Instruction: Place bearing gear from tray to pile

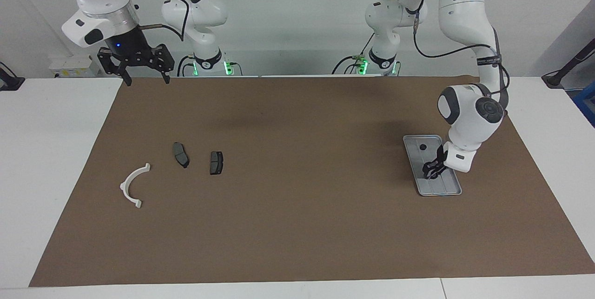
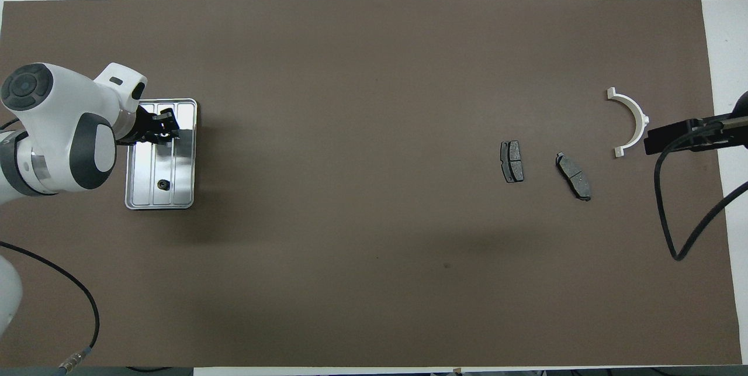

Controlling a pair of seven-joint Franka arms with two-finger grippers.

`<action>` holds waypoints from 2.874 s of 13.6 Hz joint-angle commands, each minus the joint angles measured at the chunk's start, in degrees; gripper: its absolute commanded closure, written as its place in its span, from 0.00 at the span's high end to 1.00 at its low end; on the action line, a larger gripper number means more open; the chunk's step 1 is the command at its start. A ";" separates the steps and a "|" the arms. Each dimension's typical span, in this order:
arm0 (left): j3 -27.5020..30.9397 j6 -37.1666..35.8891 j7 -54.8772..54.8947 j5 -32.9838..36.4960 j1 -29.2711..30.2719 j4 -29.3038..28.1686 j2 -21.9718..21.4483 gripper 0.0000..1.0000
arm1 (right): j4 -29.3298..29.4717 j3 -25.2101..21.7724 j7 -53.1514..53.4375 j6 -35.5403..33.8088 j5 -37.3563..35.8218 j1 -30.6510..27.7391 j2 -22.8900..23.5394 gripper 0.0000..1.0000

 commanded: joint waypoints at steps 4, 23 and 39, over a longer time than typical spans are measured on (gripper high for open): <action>-0.16 -17.43 -8.61 -0.77 -4.32 15.66 2.38 0.06 | -9.19 0.13 -0.14 8.88 1.22 0.39 -1.73 1.00; -0.16 -0.41 -43.37 -1.65 -31.40 2.51 1.51 0.09 | -18.44 0.30 8.54 21.03 1.93 4.95 1.52 1.00; 0.10 -9.64 4.26 0.90 -4.08 -6.89 -13.26 1.00 | -10.12 0.30 54.23 34.14 1.66 27.36 20.75 1.00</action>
